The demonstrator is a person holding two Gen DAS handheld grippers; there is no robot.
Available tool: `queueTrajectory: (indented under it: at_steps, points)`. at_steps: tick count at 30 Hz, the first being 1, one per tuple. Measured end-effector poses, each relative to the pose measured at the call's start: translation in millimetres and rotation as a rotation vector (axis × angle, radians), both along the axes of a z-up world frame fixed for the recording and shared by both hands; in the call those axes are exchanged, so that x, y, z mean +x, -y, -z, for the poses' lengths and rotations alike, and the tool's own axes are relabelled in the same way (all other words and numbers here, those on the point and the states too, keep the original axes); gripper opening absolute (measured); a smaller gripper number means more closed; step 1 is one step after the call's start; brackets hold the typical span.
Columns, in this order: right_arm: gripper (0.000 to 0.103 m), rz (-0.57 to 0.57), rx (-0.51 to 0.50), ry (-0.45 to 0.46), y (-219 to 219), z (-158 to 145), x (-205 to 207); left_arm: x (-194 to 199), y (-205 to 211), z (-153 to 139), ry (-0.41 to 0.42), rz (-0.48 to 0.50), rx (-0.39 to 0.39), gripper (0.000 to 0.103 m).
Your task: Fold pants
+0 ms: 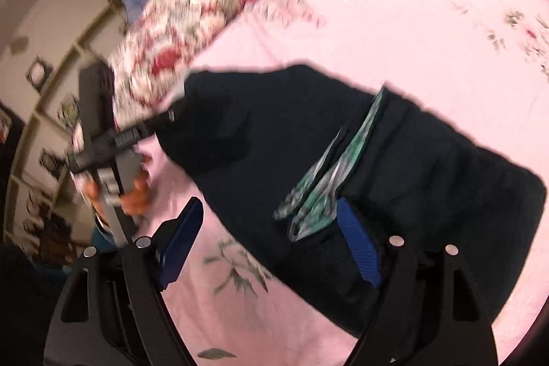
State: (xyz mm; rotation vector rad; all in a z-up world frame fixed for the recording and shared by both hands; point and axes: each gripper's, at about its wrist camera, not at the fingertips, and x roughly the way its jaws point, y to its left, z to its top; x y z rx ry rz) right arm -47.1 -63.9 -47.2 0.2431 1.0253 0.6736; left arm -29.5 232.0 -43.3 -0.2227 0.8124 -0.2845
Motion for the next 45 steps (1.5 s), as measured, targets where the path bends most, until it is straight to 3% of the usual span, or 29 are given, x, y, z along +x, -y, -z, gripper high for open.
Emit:
queueTrajectory:
  at_steps: [3, 5, 10, 14, 20, 27, 31, 32, 33, 34, 38, 45]
  points:
    - [0.081, 0.034, 0.035, -0.053, 9, 13, 6, 1, -5, -1, 0.007, -0.030, -0.007, 0.101]
    - [0.081, 0.032, 0.002, -0.113, 5, 29, 5, 1, -10, -3, 0.011, -0.064, -0.014, 0.101]
    - [0.081, -0.012, -0.112, 0.055, -8, -12, -10, -4, -47, -11, -0.021, -0.159, -0.143, 0.101]
    - [0.083, -0.127, -0.222, 0.175, -45, -25, -19, -17, -83, -15, -0.068, -0.251, -0.214, 0.101]
    - [0.083, -0.358, -0.411, 0.332, -143, 7, -23, -41, -122, -14, -0.131, -0.362, -0.213, 0.101]
    - [0.082, -0.484, -0.576, 0.425, -209, 37, -18, -49, -130, 2, -0.208, -0.338, -0.253, 0.101]
    - [0.077, -0.468, -0.574, 0.428, -220, 38, -3, -43, -123, 9, -0.243, -0.295, -0.298, 0.101]
    - [0.069, -0.468, -0.563, 0.421, -223, 39, 1, -42, -120, 10, -0.252, -0.283, -0.310, 0.101]
    - [0.050, -0.469, -0.547, 0.413, -225, 40, 5, -40, -117, 12, -0.261, -0.270, -0.320, 0.101]
    - [0.041, -0.472, -0.538, 0.405, -229, 41, 8, -39, -114, 13, -0.268, -0.259, -0.324, 0.101]
    - [0.018, -0.490, -0.488, 0.371, -227, 36, 11, -35, -102, 16, -0.298, -0.217, -0.343, 0.101]
    - [0.014, -0.347, -0.169, 0.167, -183, 11, 55, -19, -93, 24, -0.329, -0.187, -0.486, 0.101]
